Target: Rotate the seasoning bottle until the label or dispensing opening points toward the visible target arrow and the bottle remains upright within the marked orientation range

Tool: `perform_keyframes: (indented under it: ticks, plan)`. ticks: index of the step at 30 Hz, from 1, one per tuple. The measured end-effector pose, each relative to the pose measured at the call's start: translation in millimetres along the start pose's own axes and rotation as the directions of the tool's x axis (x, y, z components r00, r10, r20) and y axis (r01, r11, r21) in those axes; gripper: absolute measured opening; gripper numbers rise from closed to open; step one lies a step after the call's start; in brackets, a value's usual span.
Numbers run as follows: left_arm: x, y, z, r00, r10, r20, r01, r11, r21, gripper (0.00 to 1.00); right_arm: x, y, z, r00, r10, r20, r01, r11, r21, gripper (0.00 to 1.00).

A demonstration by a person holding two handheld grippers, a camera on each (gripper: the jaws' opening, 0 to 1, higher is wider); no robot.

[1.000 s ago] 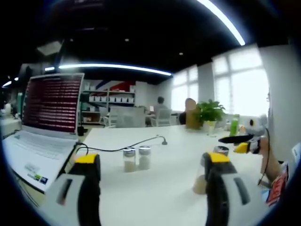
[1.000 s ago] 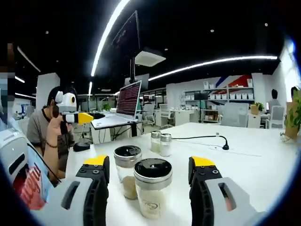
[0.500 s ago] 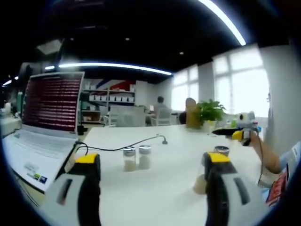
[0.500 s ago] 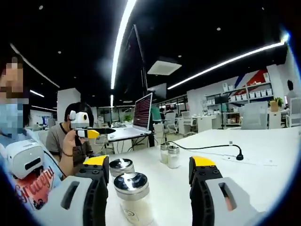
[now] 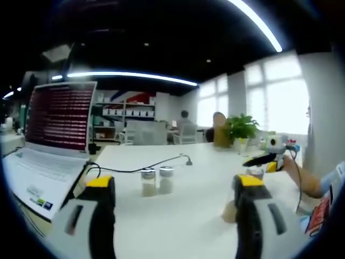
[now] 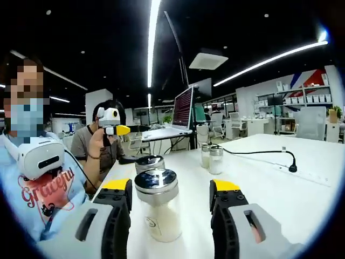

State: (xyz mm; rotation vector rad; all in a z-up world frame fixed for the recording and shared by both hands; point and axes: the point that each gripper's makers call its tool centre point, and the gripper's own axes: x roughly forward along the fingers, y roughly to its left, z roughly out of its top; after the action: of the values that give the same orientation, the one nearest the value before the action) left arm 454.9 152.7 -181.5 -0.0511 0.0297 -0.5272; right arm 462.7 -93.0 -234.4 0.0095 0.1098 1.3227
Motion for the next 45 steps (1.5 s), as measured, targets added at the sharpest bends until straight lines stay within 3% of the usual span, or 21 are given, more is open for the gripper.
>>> perform_keyframes:
  ticks: [9,12,17,23,26,45]
  plan:
    - [-1,0.8,0.6,1.000,0.002,-0.001,-0.002,1.000,0.003,0.97,15,17,-7.1,0.996,0.072,-0.044,-0.073,0.997,-0.025,0.55]
    - [-1,1.6,1.5,1.000,0.001,0.001,-0.001,1.000,0.003,0.97,22,20,-8.8,0.995,0.086,-0.050,-0.087,0.996,-0.015,0.59]
    - [-2,-2.6,2.4,1.000,-0.007,0.004,0.007,1.000,0.010,0.97,27,30,-6.5,0.992,0.122,-0.038,-0.123,0.992,-0.029,0.39]
    - [-3,-2.3,3.1,1.000,-0.002,0.006,0.002,1.000,0.011,0.97,27,33,-8.6,0.994,0.109,-0.019,-0.110,0.993,-0.045,0.38]
    - [-3,-1.6,2.8,1.000,0.000,0.005,0.000,1.000,0.010,0.96,28,34,-8.9,0.995,0.086,-0.046,-0.089,0.995,-0.054,0.38]
    - [-2,-6.1,1.1,1.000,-0.016,-0.002,0.016,1.000,0.009,0.96,22,13,-7.1,0.997,0.053,-0.057,-0.056,0.997,-0.048,0.38]
